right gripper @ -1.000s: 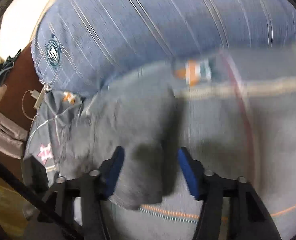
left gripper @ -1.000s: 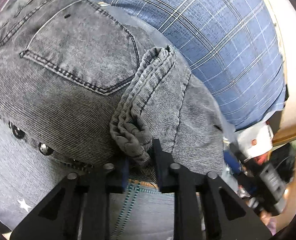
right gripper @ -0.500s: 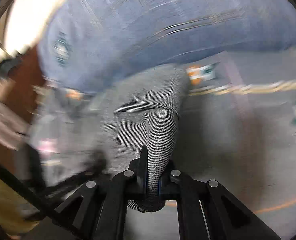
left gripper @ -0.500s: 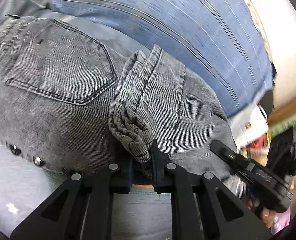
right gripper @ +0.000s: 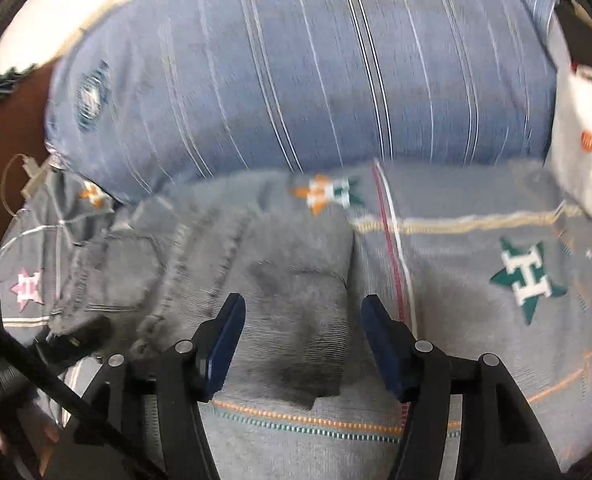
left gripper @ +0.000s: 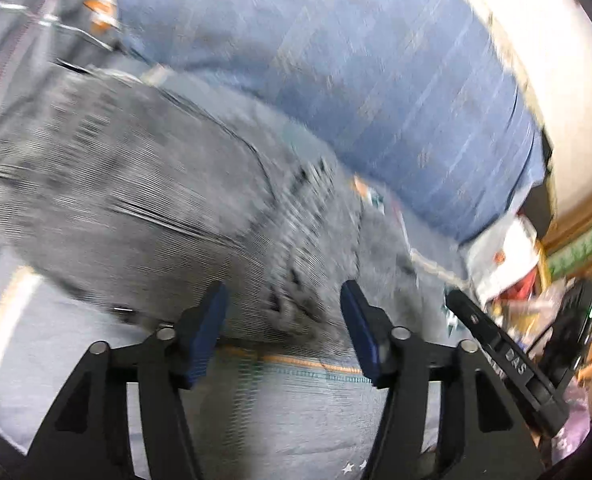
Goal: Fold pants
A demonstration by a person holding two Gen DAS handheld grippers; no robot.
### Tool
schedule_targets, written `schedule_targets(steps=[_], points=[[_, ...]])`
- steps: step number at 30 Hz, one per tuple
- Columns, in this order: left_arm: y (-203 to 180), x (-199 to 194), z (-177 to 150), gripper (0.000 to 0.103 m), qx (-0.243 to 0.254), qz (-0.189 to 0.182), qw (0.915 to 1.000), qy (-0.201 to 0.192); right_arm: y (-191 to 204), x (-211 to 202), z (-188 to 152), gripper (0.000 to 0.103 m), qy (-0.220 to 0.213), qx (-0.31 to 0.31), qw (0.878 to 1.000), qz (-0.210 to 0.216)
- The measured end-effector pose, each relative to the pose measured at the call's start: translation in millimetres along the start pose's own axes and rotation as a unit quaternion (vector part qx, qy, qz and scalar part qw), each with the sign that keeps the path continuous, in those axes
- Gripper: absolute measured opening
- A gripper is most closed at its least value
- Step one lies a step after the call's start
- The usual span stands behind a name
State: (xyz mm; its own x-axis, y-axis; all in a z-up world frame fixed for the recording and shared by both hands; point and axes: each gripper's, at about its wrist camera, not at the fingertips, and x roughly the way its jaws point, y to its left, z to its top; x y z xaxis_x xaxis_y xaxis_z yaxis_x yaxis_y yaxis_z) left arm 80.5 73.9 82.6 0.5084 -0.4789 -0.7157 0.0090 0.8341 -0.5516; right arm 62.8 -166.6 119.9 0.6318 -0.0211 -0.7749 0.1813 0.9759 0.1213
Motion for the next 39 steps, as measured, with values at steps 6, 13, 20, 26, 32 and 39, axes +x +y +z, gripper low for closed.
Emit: schedule_targets(steps=[6,13,20,26,32,39], points=[[69,-23,9,0.070,-0.021,0.099,0.9944,-0.032,28,-18,-35,0.067,-0.016,0.018,0.991,0.131],[138,-14,19,0.070,-0.117,0.073,0.9904,0.002,81,-2,-51,0.067,0.000,-0.007,0.991,0.131],[153,-2,20,0.070,-0.174,0.032,0.9843,0.004,101,6,-60,0.067,0.025,-0.043,0.995,0.091],[159,-1,25,0.070,-0.199,0.021,0.9797,-0.008,108,0,-62,0.067,0.015,-0.067,0.994,0.080],[171,4,29,0.064,-0.228,0.029,0.9730,-0.015,110,-3,-63,0.067,0.019,-0.075,0.994,0.074],[207,13,34,0.032,-0.299,-0.006,0.9544,-0.002,113,3,-66,0.067,0.030,-0.081,0.993,0.086]])
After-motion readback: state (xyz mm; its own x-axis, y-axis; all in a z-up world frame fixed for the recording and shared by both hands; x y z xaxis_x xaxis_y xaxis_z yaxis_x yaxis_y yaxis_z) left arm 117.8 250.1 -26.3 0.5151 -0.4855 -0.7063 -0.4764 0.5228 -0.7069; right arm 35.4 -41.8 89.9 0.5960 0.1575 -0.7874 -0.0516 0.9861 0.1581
